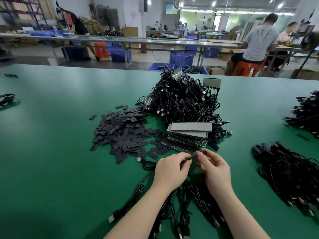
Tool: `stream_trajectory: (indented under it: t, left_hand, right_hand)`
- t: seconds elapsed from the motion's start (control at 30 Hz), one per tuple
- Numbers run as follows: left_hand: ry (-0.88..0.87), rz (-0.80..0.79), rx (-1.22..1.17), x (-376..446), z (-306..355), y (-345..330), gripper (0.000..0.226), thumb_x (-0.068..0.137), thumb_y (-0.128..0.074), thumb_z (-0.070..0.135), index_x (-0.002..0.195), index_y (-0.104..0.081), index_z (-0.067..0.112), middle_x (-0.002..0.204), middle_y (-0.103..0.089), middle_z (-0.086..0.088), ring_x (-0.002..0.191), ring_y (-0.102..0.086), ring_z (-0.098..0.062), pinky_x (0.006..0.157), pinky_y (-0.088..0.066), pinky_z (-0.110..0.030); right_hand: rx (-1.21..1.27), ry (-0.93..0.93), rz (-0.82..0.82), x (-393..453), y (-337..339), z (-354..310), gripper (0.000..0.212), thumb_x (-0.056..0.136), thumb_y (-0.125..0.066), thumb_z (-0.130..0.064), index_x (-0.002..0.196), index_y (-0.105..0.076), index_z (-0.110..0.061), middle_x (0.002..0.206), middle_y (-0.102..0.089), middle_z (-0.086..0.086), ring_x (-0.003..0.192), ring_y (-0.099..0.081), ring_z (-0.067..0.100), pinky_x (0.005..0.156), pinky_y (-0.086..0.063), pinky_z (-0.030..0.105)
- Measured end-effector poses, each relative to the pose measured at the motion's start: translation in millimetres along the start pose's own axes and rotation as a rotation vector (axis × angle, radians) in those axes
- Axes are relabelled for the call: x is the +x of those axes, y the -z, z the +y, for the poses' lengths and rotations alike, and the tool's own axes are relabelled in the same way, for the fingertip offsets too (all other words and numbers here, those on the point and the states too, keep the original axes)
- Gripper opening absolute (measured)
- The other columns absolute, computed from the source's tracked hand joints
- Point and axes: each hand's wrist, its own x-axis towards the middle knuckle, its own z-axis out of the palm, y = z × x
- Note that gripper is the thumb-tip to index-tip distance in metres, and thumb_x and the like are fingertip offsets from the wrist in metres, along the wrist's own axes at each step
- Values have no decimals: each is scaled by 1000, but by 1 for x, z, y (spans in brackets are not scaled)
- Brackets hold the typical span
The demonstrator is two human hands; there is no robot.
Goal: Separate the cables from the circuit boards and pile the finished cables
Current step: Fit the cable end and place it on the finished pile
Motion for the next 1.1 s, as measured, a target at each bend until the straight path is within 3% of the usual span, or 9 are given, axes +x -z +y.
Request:
stream_trajectory:
  t: [0.13,0.27,1.1]
  left_hand:
    - [-6,-5,4,0,0,0,29,94,-49,44,116,-65,35,107,-69,16,96,-62,-1,86,-51,-32]
    - [-8,-3,3,0,1,0,30,94,-49,44,117,-65,34,108,-70,15,98,-62,-3,86,-51,-33]
    - [-8,-10,29,-1,3,1,26,96,-48,41,117,-63,35,107,-69,15,97,-62,-3,84,-51,-32]
  right_hand:
    - [23,0,14,1,0,0,28,69,-82,-23,96,-76,-18,88,-77,7,81,-73,16,68,-56,19]
    - [-45,13,-7,1,1,3,15,81,-79,-13,94,-77,-20,86,-75,7,79,-71,15,66,-56,19]
    - [-31,24,13,0,0,4,13,85,-76,-9,90,-77,-21,83,-75,12,72,-68,18,64,-56,21]
